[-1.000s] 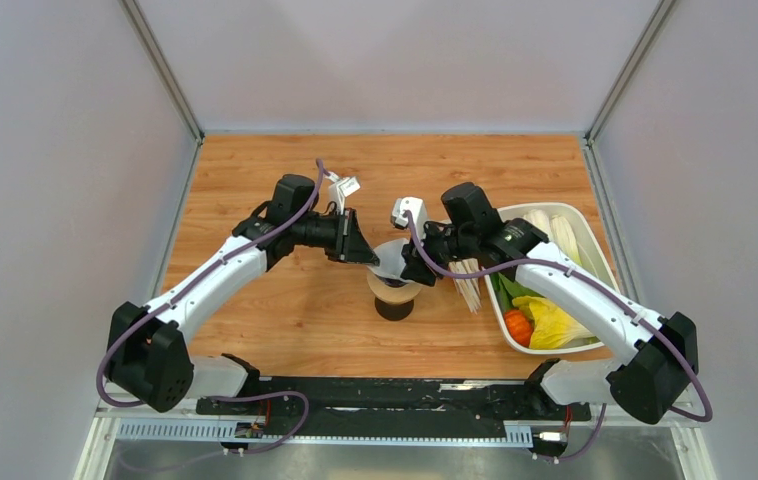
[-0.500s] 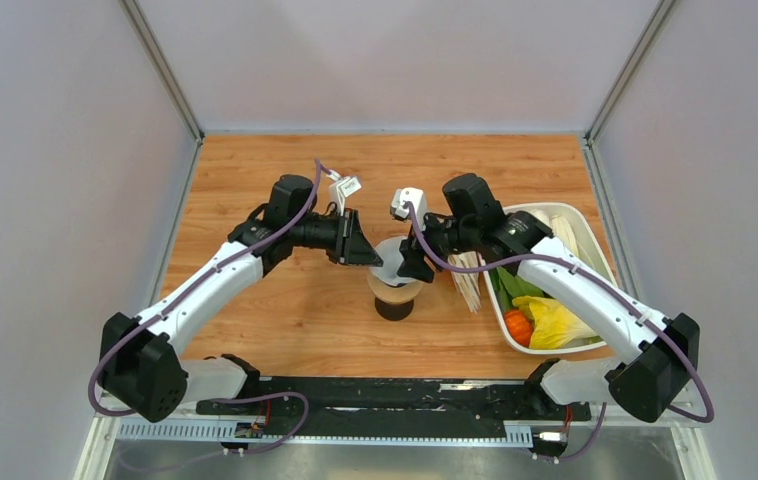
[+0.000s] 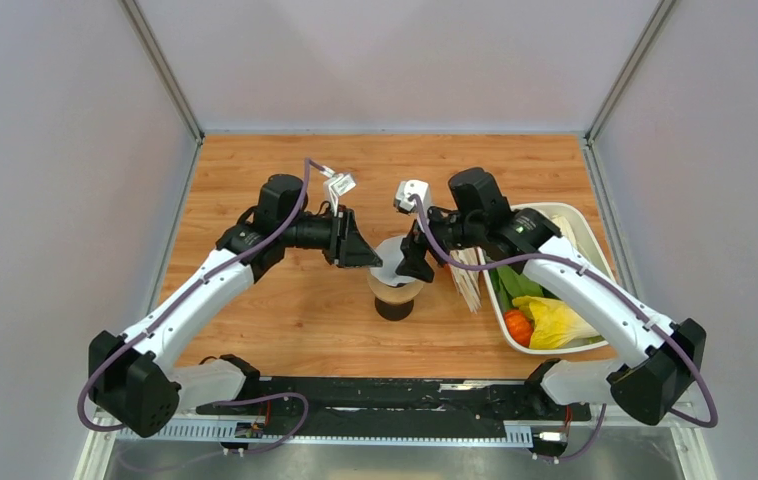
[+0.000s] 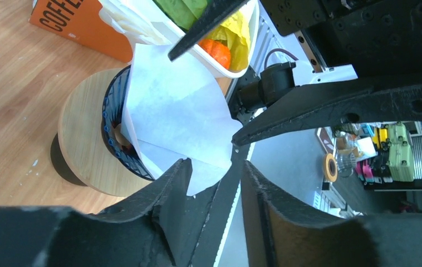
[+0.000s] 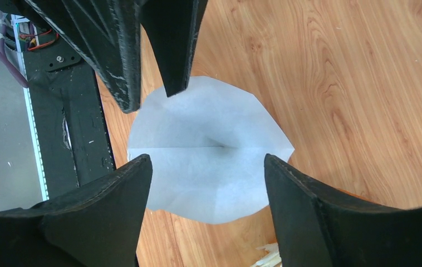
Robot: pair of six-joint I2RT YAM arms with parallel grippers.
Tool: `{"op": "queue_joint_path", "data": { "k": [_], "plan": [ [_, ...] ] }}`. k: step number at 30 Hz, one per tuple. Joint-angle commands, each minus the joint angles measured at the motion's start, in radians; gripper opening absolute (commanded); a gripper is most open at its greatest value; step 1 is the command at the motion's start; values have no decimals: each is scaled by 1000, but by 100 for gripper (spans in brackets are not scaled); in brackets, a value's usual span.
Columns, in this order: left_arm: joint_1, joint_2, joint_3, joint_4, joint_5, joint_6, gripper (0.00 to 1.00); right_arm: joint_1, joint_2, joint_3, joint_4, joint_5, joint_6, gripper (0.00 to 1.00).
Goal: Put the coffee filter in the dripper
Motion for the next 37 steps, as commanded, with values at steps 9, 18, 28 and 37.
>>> {"op": "queue_joint_path", "data": {
  "k": [9, 18, 28, 37],
  "plan": [
    [163, -91, 201, -157, -21, 122, 65, -137, -163, 83, 105, -30, 102, 100],
    [386, 5, 566, -678, -250, 505, 67, -381, -292, -24, 210, 60, 241, 100],
    [482, -31, 327, -700, -579, 591, 68, -656, -377, -295, 231, 117, 273, 100],
    [481, -131, 142, -571, -647, 550, 69, -685, -366, -343, 271, 100, 234, 100]
  ]
}}
